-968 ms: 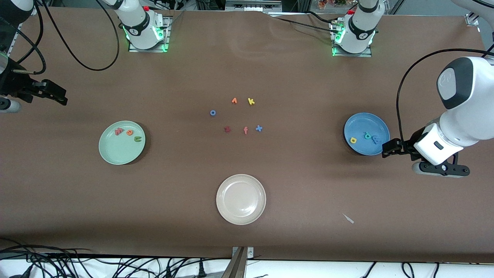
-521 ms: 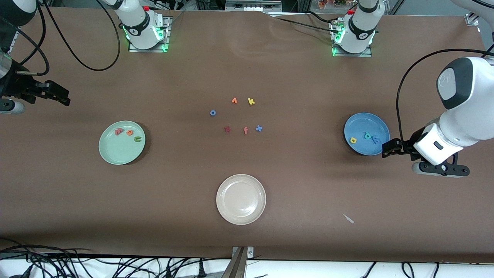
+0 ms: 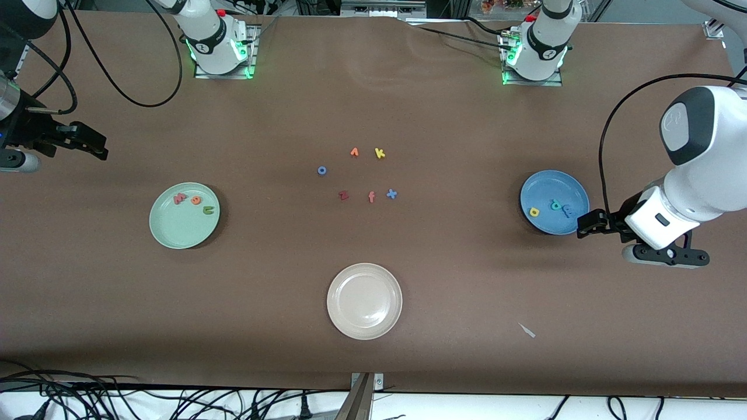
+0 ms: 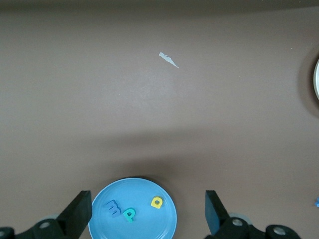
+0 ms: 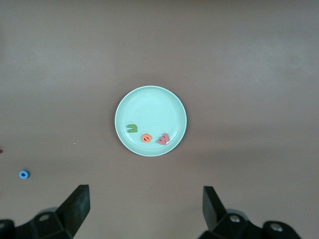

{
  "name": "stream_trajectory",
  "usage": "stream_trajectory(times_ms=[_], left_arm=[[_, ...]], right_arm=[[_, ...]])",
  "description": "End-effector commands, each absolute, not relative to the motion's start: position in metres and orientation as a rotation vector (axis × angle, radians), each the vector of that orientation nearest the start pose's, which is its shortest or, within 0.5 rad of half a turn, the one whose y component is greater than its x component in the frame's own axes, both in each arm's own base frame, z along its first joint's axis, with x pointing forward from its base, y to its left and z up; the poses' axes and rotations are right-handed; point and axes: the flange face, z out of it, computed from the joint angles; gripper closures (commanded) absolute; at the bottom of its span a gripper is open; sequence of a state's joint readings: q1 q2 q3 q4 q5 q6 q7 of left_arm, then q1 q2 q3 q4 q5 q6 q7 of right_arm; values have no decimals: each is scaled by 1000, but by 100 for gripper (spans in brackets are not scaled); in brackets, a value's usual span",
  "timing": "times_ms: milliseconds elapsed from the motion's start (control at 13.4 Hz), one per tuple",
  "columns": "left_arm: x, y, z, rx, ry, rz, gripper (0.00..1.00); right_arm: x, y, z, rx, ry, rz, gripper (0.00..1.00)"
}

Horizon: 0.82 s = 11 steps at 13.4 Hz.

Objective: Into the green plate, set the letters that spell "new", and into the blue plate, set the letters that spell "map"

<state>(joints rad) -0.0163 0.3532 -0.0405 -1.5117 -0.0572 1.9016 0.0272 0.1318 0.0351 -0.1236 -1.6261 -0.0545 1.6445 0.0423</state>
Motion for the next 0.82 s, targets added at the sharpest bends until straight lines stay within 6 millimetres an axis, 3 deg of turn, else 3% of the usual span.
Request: stream_trajectory(times_ms=[0,744], left_arm=[[666,-41,469,-3236,126,-77,0],[666,-45,468,-3240,123,-71,0]], right_arm=[[569,-2,586,-3185,61,20,0],[569,0,585,-3185,56,25,0]])
